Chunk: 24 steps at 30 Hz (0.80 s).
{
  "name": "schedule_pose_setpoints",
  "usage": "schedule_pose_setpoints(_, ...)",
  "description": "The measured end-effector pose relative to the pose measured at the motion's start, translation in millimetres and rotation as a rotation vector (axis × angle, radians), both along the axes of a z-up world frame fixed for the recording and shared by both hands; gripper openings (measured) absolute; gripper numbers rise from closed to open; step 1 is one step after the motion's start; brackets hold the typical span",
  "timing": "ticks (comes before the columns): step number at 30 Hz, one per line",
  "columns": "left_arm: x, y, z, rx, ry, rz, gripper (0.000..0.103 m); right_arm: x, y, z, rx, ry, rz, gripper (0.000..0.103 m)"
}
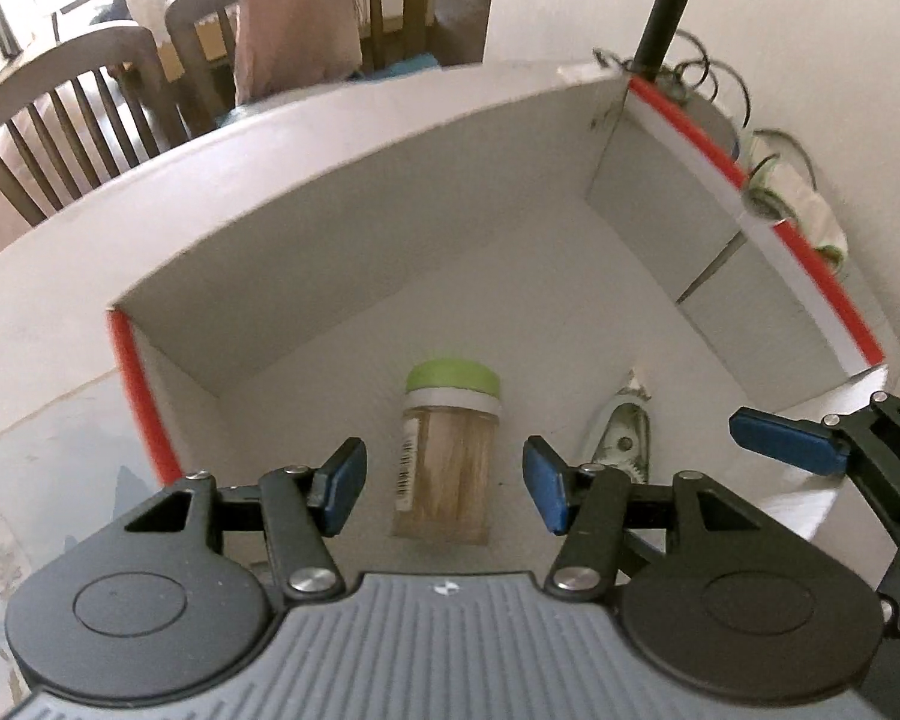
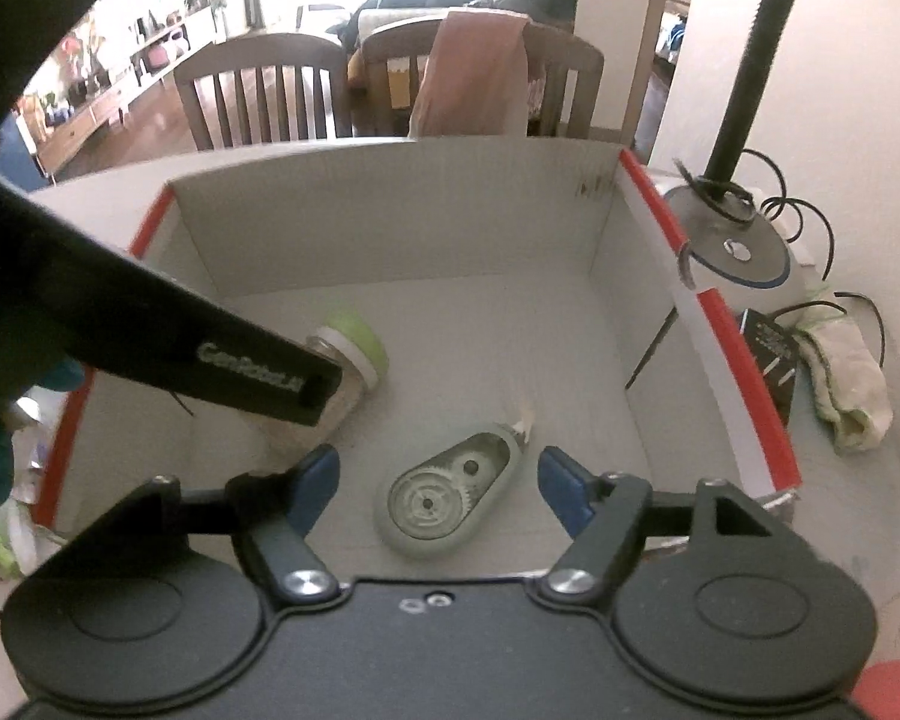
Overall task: Organize rigid objects
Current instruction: 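Lower the jar into the red box and open the left gripper while the right releases the roller, then withdraw both grippers from the box back over the table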
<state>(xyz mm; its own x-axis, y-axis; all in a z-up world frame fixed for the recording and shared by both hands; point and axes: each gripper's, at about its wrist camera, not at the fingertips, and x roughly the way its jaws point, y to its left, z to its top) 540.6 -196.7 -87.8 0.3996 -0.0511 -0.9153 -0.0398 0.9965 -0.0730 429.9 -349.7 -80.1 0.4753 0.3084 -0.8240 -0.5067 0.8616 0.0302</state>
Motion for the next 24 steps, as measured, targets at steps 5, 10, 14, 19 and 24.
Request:
schedule_pose_setpoints(5,-16,2,18,-0.012,-0.045,0.012,0.056,0,1,15,0.031,-0.033,-0.011,0.077)
schedule_pose_setpoints(10,-35,5,31,-0.021,-0.087,0.024,0.056,-8,-3,28,0.058,-0.068,-0.007,0.079)
schedule_pose_setpoints(14,-53,7,45,-0.020,-0.125,0.026,0.056,-22,-6,38,0.097,-0.075,-0.003,0.082)
schedule_pose_setpoints(19,-80,12,60,-0.030,-0.168,0.041,0.056,-33,-9,48,0.152,-0.081,0.000,0.085)
schedule_pose_setpoints(24,-106,20,71,-0.042,-0.201,0.058,0.056,-47,-8,58,0.199,-0.077,0.018,0.088)
